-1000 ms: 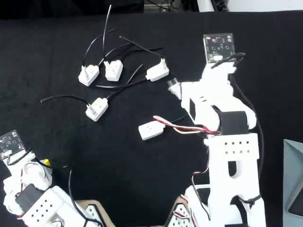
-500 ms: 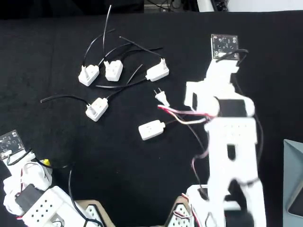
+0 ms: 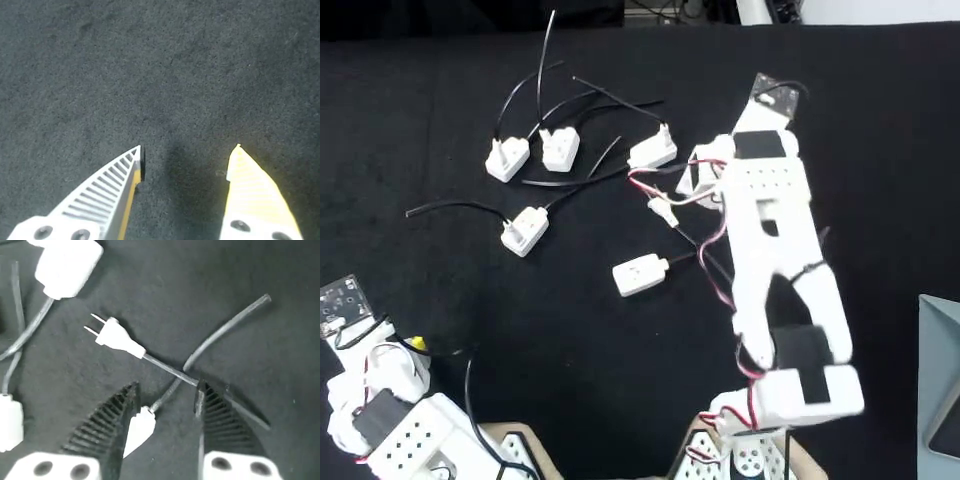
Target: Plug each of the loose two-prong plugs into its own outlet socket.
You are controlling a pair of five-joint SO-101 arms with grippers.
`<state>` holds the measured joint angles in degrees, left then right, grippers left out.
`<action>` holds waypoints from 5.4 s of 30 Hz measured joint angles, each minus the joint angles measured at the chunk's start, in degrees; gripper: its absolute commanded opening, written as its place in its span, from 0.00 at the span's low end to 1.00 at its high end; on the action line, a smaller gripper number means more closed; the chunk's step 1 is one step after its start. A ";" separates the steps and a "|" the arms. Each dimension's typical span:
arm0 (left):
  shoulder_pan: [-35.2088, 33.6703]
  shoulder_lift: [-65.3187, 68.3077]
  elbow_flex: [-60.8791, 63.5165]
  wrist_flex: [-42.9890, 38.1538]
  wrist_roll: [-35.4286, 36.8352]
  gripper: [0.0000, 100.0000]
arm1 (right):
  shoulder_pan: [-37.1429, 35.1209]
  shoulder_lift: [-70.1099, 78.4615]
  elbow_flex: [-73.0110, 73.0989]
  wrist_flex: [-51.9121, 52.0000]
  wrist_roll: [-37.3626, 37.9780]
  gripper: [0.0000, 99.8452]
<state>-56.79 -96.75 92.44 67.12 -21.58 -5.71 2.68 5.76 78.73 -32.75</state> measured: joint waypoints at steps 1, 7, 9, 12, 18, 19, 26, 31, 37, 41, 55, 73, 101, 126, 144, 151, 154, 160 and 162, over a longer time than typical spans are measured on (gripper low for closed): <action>0.00 0.00 0.00 0.00 0.00 0.28 | 0.00 1.14 -0.70 0.79 -0.88 0.17; 0.00 0.00 0.00 0.00 0.00 0.28 | 0.00 6.95 -2.81 5.45 -3.08 0.17; 0.00 0.00 0.00 0.00 0.00 0.28 | 0.00 9.49 -2.81 5.63 -3.25 0.17; 0.00 0.00 0.00 0.00 0.00 0.28 | 0.09 13.36 -2.81 5.63 -3.25 0.17; 0.00 0.00 0.00 0.00 0.00 0.28 | 0.09 18.29 -2.81 5.63 -4.40 0.18; 0.00 0.00 0.00 0.00 0.00 0.28 | 0.09 18.99 -3.08 5.63 -4.92 0.17; 0.00 0.00 0.00 0.00 0.00 0.28 | 0.09 24.44 -8.62 5.19 -7.21 0.17; 0.00 0.00 0.00 0.00 0.00 0.28 | 0.70 28.66 -12.31 5.71 -7.56 0.06; 0.00 0.00 0.00 0.00 0.00 0.28 | 3.78 29.10 -14.86 6.42 -5.19 0.01; 0.00 0.00 0.00 0.00 0.00 0.28 | 3.52 27.16 -14.95 9.58 -2.20 0.01; 12.75 0.00 -8.53 3.34 0.00 0.28 | 7.56 8.26 -14.95 18.46 14.86 0.01; 61.63 34.99 -38.59 3.60 3.34 0.35 | 16.09 -3.34 -5.10 18.81 27.87 0.01; 86.59 89.49 -59.52 -19.34 3.78 0.34 | 22.95 -3.34 -1.67 16.18 30.77 0.01; 85.36 109.10 -73.14 -13.89 3.96 0.03 | 23.12 -3.34 -1.67 15.82 30.77 0.01; 82.73 77.80 -46.07 -5.89 4.84 0.32 | 23.12 -3.34 0.97 15.82 30.77 0.01; 72.62 77.19 -44.92 -7.30 10.29 0.32 | 22.24 -3.43 2.64 15.74 30.77 0.01; 68.22 77.19 -44.92 -9.23 8.88 0.32 | 22.33 -3.43 2.64 15.74 30.77 0.01; 64.35 76.84 -45.80 -8.00 8.53 0.32 | 22.33 -3.43 2.64 15.74 30.77 0.01; 64.18 76.84 -48.09 -5.36 8.53 0.32 | 22.33 -3.43 2.64 15.74 30.77 0.01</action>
<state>7.38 -19.91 44.35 61.76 -13.05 16.62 -0.75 8.40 94.46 -1.98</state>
